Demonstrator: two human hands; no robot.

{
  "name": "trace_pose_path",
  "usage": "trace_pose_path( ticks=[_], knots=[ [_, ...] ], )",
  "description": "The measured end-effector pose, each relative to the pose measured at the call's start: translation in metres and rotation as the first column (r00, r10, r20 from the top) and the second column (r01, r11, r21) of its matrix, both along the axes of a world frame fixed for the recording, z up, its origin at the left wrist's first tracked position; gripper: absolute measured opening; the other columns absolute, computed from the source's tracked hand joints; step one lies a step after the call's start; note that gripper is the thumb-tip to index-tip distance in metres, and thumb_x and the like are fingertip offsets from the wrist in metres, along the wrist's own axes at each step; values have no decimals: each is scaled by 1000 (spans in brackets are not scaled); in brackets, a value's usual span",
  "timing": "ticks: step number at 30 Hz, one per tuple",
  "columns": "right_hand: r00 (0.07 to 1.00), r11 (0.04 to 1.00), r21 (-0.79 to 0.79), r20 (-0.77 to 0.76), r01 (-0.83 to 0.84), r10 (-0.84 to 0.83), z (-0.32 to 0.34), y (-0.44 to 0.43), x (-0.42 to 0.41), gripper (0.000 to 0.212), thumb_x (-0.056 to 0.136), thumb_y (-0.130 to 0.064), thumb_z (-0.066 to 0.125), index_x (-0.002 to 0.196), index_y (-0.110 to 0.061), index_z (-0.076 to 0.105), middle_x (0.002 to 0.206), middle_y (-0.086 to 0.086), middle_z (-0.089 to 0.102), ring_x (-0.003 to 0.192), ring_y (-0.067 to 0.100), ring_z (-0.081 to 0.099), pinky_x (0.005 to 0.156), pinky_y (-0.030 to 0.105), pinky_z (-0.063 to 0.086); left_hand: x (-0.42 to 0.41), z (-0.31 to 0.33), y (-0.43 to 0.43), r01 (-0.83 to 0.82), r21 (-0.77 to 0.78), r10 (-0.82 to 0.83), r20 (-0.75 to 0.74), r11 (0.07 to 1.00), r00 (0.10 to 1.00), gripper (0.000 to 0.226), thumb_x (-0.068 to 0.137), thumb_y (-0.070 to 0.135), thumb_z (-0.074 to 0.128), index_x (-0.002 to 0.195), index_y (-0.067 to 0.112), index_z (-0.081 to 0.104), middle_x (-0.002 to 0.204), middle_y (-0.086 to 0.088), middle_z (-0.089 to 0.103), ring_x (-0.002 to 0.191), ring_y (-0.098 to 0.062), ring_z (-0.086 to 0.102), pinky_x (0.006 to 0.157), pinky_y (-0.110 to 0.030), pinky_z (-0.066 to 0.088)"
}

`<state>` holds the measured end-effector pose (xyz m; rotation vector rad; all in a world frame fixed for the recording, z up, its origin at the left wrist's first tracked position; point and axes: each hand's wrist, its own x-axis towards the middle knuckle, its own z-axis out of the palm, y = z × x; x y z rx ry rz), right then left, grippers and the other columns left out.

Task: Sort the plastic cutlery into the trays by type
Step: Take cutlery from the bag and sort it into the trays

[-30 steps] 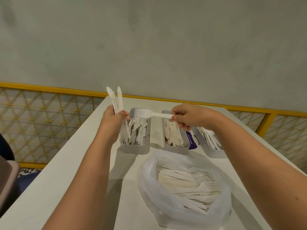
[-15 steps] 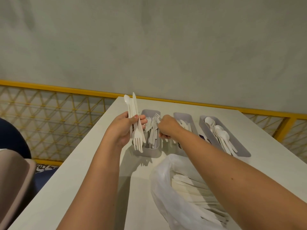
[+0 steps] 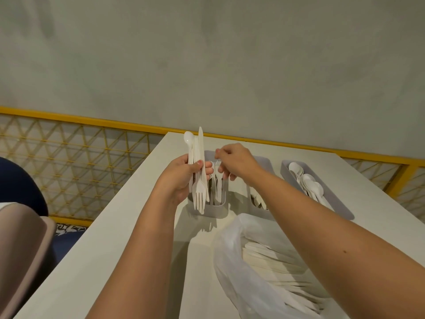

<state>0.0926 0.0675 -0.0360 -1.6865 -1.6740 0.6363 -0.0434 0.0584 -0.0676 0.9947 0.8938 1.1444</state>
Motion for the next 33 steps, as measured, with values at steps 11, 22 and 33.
trace_pose_path(
  ticks=[11,22,33],
  knots=[
    [968,1000,-3,-251,1,-2,8,-17,3,19,94,-20,54,86,-7,66,72,4,60,63,12,53,53,21,42,16,3,-9,34,99,-22,-126,995,992,25,97,6,42,117,5,58,88,-10,71,78,-17,69,77,-30,56],
    [876,989,-46,-461,138,-143,16,-9,62,16,97,-14,49,98,-3,61,69,6,55,52,10,46,48,21,37,24,4,-11,15,49,-10,-94,999,996,31,96,12,47,125,-1,50,84,-9,68,71,-16,67,68,-26,58],
    [891,954,40,-370,298,-263,-5,3,103,16,92,-5,55,107,-7,59,72,6,58,61,16,56,60,26,53,26,4,-13,22,32,-21,-42,999,999,29,97,12,46,123,0,50,84,-10,66,59,-10,67,58,-22,58]
  ],
)
